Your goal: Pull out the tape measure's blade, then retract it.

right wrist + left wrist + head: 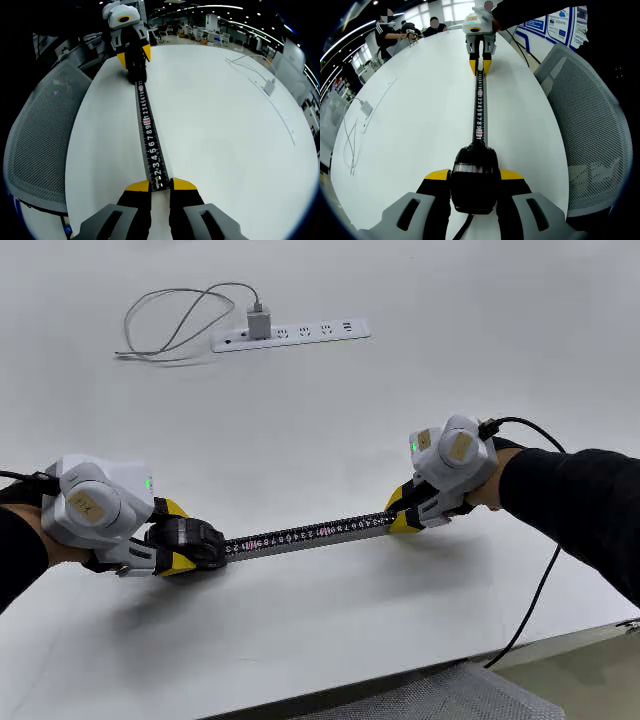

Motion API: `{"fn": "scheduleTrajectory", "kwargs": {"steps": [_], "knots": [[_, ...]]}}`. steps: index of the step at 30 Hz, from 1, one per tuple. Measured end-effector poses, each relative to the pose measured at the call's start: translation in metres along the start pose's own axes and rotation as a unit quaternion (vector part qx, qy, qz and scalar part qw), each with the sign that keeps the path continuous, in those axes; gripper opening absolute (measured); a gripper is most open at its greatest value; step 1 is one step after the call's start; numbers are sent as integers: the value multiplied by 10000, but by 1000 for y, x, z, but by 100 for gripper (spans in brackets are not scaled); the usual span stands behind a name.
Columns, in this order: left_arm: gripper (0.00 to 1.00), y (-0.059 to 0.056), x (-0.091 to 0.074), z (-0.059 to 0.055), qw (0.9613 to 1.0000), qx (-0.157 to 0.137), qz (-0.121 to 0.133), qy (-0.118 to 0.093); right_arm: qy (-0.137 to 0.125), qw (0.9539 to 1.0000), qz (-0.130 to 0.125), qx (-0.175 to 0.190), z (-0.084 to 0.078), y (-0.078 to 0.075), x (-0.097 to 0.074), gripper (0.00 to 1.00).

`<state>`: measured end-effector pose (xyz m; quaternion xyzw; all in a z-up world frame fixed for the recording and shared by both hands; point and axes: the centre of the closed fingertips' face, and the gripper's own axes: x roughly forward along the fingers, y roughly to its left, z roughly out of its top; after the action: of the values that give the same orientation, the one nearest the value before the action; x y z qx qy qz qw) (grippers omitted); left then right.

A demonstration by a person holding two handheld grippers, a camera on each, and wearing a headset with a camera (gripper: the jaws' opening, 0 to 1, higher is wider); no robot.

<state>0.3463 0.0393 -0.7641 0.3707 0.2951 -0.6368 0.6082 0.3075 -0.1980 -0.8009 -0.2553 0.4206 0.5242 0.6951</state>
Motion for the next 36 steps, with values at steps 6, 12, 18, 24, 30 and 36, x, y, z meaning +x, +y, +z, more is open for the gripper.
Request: {"fn": "scheduleTrajectory", "kwargs": {"steps": [6,12,18,24,30,36], "knots": [[30,0,0,0,10000,-5,11,-21,112,9999,-16,-120,-1,1,0,9],[30,0,0,0,10000,-9,18,-58,134,9999,-1,-45,-2,0,0,10],[30,1,1,0,10000,-39,38,-65,192,9996,41,-200,-4,-3,1,11],[31,2,1,1,10000,-5,30,-60,400,9982,45,-449,-4,-3,2,11],[31,0,4,0,9996,248,49,132,418,9976,30,-554,-6,-3,3,12],[31,0,2,0,9997,209,9,141,496,9975,20,-500,-5,-3,4,12]]}}
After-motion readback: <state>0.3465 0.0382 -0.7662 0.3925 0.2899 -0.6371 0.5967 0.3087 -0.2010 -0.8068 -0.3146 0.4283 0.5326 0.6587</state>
